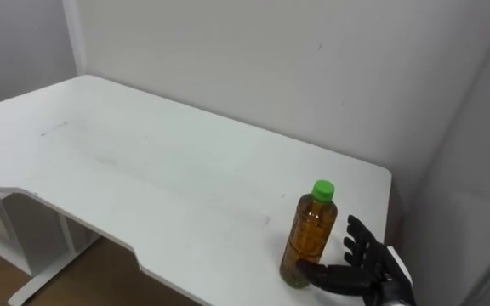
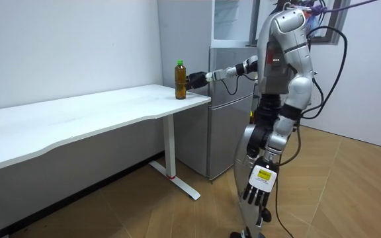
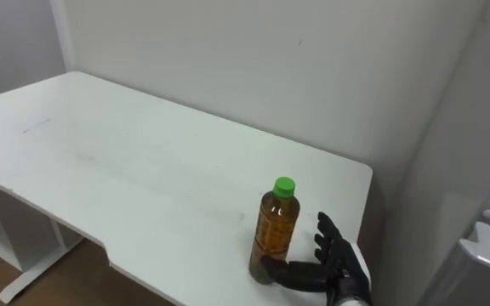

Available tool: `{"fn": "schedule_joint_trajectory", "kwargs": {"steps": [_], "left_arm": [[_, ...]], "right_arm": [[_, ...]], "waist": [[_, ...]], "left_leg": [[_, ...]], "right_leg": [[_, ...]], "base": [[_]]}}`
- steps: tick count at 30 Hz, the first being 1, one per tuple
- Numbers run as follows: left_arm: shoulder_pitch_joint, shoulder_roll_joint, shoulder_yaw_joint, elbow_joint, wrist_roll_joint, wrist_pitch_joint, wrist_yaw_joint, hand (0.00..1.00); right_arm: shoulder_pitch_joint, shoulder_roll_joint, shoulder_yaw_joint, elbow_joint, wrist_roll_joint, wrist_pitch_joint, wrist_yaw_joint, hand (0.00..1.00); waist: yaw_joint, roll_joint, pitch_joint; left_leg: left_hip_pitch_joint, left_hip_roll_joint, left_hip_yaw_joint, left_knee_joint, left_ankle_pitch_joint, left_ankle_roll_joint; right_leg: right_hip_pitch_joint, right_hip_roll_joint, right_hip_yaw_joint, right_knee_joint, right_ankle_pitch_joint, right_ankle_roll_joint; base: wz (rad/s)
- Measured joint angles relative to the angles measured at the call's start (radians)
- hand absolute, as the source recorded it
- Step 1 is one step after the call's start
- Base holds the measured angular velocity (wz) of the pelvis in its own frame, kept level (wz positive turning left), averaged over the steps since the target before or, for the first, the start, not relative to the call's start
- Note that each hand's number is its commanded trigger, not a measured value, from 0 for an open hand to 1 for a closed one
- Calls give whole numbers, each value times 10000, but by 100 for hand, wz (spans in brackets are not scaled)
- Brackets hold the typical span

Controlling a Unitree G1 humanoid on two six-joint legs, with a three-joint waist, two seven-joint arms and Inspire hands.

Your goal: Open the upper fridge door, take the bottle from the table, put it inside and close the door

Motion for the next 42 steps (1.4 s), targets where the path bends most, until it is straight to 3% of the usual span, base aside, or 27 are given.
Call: {"fn": "schedule_joint_trajectory", "kwargs": {"steps": [7, 15, 27, 33, 42], "left_arm": [[90, 48, -71, -183, -13, 90, -1, 0], [129, 106, -122, -162, 27, 92, -3, 0], [122, 118, -115, -160, 28, 82, -3, 0], [115, 131, -115, -150, 28, 74, -5, 0], [117, 181, -113, -151, 30, 80, -5, 0]], "right_arm": [[-55, 51, 284, -31, 66, 11, -305, 0], [-98, 48, 277, 50, 68, 10, -390, 0], [-488, 48, 280, 392, 30, 7, -716, 0], [-571, 45, 280, 737, 35, 7, -822, 0], [-578, 39, 281, 1122, 39, 6, -842, 0]], "waist": [[174, -39, -35], [472, 9, -2], [552, -10, 7], [549, -115, 67], [563, -121, 66]], "left_leg": [[4, -2, -31, 32, 1, 1], [-114, -47, -300, 70, 2, 4], [-157, -97, -371, 86, 37, 29], [-191, -170, -482, 75, 71, 55], [-258, -201, -563, 55, 84, 77]], "right_leg": [[29, -3, -42, 16, 2, 2], [124, -41, -331, 7, 2, 3], [122, -105, -475, -1, -21, 40], [128, -171, -580, -1, -18, 70], [142, -185, -635, -13, 0, 101]], "base": [[1], [10], [3], [5], [1]]}}
